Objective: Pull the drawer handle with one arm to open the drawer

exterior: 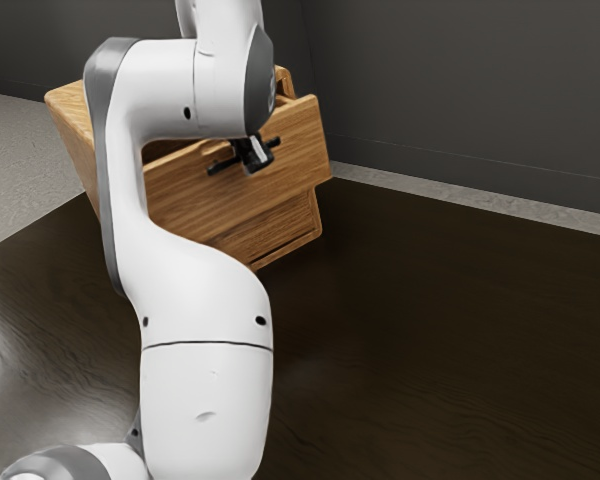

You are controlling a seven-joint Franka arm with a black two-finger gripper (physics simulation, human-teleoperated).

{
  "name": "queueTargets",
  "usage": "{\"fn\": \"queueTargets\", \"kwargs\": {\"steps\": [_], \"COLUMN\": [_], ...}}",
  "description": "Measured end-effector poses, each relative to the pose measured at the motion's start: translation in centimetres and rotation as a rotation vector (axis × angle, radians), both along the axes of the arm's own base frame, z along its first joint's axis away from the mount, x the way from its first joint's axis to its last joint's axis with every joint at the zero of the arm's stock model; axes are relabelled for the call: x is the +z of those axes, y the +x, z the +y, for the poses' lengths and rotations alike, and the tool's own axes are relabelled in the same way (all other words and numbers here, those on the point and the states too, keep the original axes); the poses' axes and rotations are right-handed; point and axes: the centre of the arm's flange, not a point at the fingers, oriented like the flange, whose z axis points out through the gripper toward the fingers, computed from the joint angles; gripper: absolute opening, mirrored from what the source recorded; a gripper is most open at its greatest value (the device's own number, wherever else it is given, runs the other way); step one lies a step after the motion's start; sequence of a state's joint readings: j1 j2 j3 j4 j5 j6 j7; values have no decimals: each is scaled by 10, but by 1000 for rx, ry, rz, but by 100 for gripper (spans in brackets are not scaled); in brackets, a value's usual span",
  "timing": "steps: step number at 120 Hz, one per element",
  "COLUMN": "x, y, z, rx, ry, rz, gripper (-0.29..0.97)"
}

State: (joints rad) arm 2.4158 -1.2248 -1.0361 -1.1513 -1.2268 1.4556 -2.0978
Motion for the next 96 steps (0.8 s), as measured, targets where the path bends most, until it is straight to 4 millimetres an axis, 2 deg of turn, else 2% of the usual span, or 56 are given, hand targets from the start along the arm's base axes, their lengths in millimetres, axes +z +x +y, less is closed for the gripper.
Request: {"fn": "queueTargets", "kwargs": {"steps": [96], "x": [2], "y": [-11], "z": [-39], "rx": [-28], "ry": [5], "rz": [-1], "gripper": [8]}}
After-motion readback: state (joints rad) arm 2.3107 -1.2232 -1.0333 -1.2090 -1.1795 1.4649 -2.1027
